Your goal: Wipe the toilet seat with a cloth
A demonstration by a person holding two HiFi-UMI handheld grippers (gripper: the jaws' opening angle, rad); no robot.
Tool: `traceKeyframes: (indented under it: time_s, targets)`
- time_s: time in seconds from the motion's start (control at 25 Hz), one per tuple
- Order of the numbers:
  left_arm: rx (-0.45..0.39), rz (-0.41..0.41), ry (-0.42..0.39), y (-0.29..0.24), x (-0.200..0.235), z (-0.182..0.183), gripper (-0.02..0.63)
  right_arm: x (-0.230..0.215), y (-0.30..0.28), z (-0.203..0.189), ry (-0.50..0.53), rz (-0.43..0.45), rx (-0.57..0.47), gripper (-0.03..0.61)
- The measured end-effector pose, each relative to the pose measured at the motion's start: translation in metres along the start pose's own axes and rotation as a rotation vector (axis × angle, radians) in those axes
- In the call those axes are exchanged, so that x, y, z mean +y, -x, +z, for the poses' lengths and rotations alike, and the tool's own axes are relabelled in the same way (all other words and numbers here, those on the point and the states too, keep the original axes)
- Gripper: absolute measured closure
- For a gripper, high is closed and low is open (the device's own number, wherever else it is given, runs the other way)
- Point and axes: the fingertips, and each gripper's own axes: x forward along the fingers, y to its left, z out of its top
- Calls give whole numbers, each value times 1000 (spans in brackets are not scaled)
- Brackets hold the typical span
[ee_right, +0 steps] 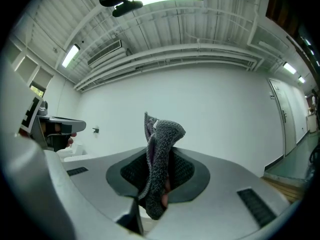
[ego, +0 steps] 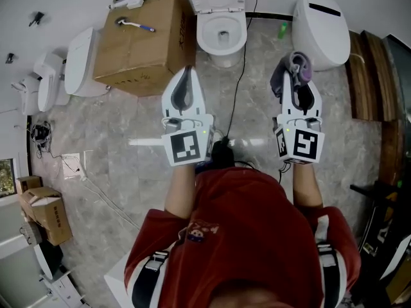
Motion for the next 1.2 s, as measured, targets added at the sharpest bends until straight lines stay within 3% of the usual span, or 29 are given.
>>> traceKeyframes:
  time_s: [0.68, 1.2]
  targets:
    - [-23, -23, 58, -112, 166, -32, 601, 98, -168, 1, 46, -65, 31, 505]
    - [-9, -68, 51, -165, 192, -55, 601, 106, -225, -22, 35, -94, 51, 505]
